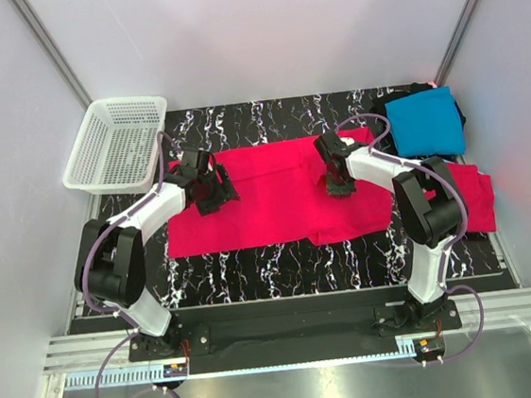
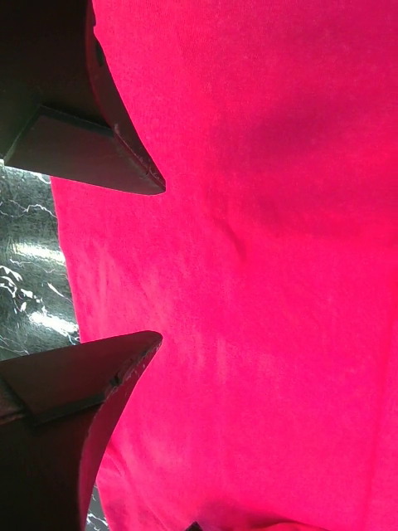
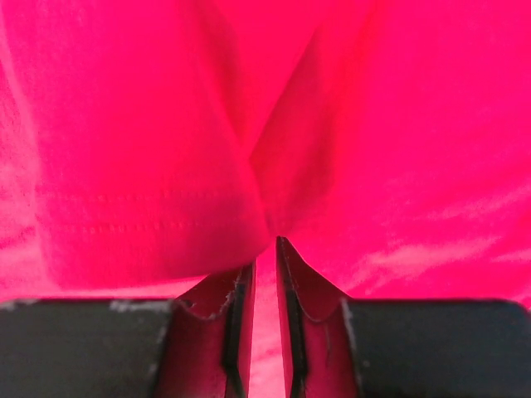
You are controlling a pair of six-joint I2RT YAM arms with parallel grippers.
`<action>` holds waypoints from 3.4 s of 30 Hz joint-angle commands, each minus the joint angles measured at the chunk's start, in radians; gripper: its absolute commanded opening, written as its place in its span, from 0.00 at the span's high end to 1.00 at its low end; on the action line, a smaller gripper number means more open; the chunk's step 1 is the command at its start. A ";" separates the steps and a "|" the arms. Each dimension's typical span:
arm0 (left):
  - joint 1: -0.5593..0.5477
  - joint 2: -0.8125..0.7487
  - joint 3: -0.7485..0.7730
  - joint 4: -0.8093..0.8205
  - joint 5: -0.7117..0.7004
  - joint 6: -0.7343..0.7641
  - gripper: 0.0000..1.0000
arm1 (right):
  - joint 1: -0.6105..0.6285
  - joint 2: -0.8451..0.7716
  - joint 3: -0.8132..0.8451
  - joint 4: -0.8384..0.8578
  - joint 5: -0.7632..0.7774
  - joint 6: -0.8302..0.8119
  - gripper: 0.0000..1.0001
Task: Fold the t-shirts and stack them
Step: Fold the tshirt
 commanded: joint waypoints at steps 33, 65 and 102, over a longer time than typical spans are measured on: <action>-0.014 0.026 0.023 0.036 0.021 0.012 0.28 | 0.039 -0.303 -0.391 0.465 0.023 -0.121 0.69; -0.014 0.018 0.023 0.030 0.008 0.035 0.28 | 0.059 -0.223 -0.351 0.688 0.170 -0.238 0.73; -0.014 0.009 0.022 0.029 0.000 0.040 0.28 | 0.088 -0.148 -0.287 0.556 0.215 -0.181 0.79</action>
